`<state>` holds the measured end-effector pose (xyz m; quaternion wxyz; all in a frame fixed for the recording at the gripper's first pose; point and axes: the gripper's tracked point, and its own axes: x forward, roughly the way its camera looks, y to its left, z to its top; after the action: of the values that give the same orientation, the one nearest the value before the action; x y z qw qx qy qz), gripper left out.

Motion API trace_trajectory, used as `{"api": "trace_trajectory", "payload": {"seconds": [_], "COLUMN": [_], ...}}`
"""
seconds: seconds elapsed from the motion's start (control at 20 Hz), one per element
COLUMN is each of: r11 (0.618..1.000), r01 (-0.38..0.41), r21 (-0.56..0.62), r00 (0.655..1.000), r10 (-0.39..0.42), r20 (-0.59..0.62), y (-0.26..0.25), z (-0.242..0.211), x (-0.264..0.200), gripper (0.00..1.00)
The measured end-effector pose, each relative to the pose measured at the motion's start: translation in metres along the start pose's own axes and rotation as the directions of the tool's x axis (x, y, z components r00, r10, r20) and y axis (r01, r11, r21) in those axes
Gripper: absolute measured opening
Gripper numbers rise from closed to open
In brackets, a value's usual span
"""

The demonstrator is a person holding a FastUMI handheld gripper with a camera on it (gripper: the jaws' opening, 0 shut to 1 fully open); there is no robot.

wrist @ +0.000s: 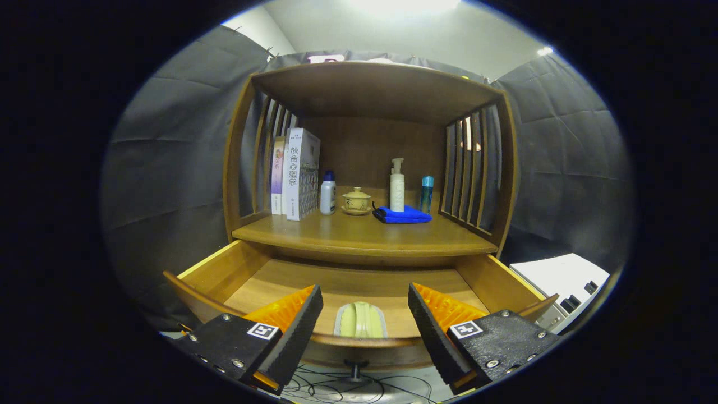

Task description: Pull open the drawer, take out the items inside it, and place them on the countertop above the cabinet.

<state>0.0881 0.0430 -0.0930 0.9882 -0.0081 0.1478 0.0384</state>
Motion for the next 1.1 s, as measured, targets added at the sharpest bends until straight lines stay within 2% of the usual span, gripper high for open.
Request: {"api": "trace_trajectory", "payload": {"seconds": [0.25,0.55,1.1], "r11": [0.999,0.997,0.997], "r01": [0.023,0.057,0.059], "r21": [0.037,0.045,0.058], "r00": [0.995,0.971,0.867], "r10": [-0.019,-0.045,-0.022], "r20": [-0.096,-0.234,-0.498], "y": [-0.002,-0.006,0.001], "z": [0.001,-0.016,-0.064], "x": [0.034,0.061,0.081], "gripper": [0.95,0.95,0.94]}}
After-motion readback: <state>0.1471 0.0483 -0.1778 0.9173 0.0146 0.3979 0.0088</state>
